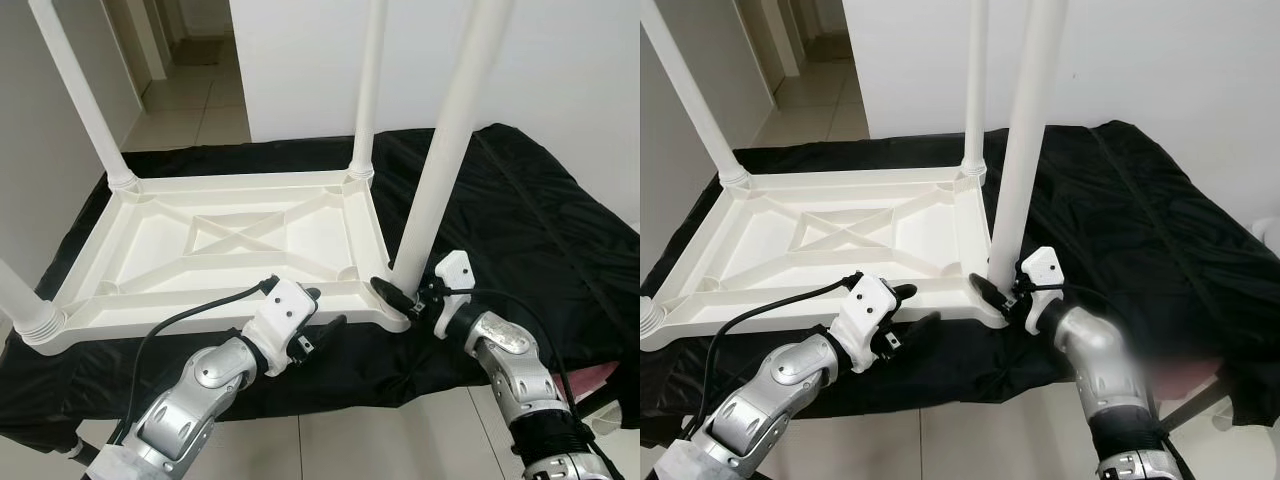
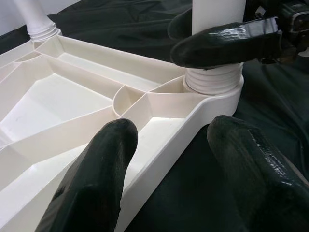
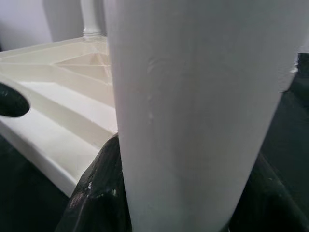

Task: Building children table

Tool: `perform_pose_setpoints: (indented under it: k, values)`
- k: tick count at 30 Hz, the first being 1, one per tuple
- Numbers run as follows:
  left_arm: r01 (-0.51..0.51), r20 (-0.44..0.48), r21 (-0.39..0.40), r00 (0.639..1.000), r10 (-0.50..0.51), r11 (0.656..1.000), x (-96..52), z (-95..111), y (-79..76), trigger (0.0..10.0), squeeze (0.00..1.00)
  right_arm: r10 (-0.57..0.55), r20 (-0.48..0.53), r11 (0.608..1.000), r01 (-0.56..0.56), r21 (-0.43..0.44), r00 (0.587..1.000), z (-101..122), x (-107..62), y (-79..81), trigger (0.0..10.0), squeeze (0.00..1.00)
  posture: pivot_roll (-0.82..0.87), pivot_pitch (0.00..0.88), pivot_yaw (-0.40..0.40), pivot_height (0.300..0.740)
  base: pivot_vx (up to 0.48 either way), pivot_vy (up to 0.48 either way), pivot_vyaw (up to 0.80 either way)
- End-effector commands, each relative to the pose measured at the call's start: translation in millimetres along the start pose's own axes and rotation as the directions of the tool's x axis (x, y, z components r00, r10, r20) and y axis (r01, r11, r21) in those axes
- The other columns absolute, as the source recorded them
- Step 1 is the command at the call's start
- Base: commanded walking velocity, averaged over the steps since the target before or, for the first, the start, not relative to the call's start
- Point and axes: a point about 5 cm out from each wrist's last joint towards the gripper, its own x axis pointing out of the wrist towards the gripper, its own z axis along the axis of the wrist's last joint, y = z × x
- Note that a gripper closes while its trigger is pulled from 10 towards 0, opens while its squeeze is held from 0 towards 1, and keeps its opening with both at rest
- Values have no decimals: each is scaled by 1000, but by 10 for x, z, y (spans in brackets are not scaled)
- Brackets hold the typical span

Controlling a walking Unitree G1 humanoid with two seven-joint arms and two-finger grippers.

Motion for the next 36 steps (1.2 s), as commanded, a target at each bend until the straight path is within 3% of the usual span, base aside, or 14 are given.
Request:
perform_pose_setpoints:
  k: [1,5,7,11,15,18,19,20,22,23,25,35,36]
  values:
    - [130,0,2,992,-130,992,2,0,-73,10000,0,3,-64,1000,-1,31,998,-133,-32,52,10000,0,-41,0,70,740,0,0,0]
    - [132,6,-5,991,-132,991,-4,8,-89,10000,0,-43,-65,998,46,48,997,-151,-37,111,10000,0,-39,0,60,740,0,0,0]
    - [133,2,-10,991,-133,991,-20,-14,-132,10000,0,-150,-80,987,154,51,986,-191,-51,144,10000,0,-30,0,54,740,0,0,0]
    - [134,-1,-12,991,-134,991,-31,-22,-149,10000,0,-184,-79,981,189,54,980,-197,-54,159,10000,0,-25,0,51,740,0,0,0]
    - [124,-10,-20,992,-125,992,-65,-47,-159,10000,0,-340,-90,934,347,86,936,-218,-52,160,10000,0,-14,3,48,740,0,0,0]
    - [121,-12,-21,993,-121,992,-68,-53,-160,10000,0,-378,-97,918,386,93,921,-226,-58,155,10000,0,-11,4,47,740,0,0,0]
    - [114,-14,-24,993,-114,993,-79,-52,-159,10000,0,-455,-102,877,465,119,884,-219,-51,182,10000,0,2,15,43,740,0,0,0]
    - [114,-14,-24,993,-114,993,-79,-52,-159,10000,0,-455,-102,877,465,119,884,-219,-51,182,10000,0,2,15,43,740,0,0,0]
    - [98,-17,-31,995,-98,995,-108,-47,-157,10000,0,-576,-118,791,588,167,809,-205,-12,303,10000,0,18,26,40,740,0,0,0]
    - [98,-17,-31,995,-98,995,-108,-47,-157,10000,0,-576,-118,791,588,167,809,-205,-12,303,10000,0,18,26,40,740,0,0,0]
    - [87,-23,-38,996,-88,996,-165,-53,-153,10000,0,-654,-139,721,669,180,743,-185,48,458,10000,0,18,38,40,740,0,0,0]
    - [85,-35,-27,996,-86,996,-140,-83,-116,10000,0,-699,-154,673,715,190,699,-166,78,498,10000,0,-1,33,55,740,0,0,0]
    - [84,-29,-27,996,-85,996,-130,-68,-102,10000,0,-693,-145,679,707,201,707,-150,75,482,10000,306,-9,18,57,740,0,0,0]
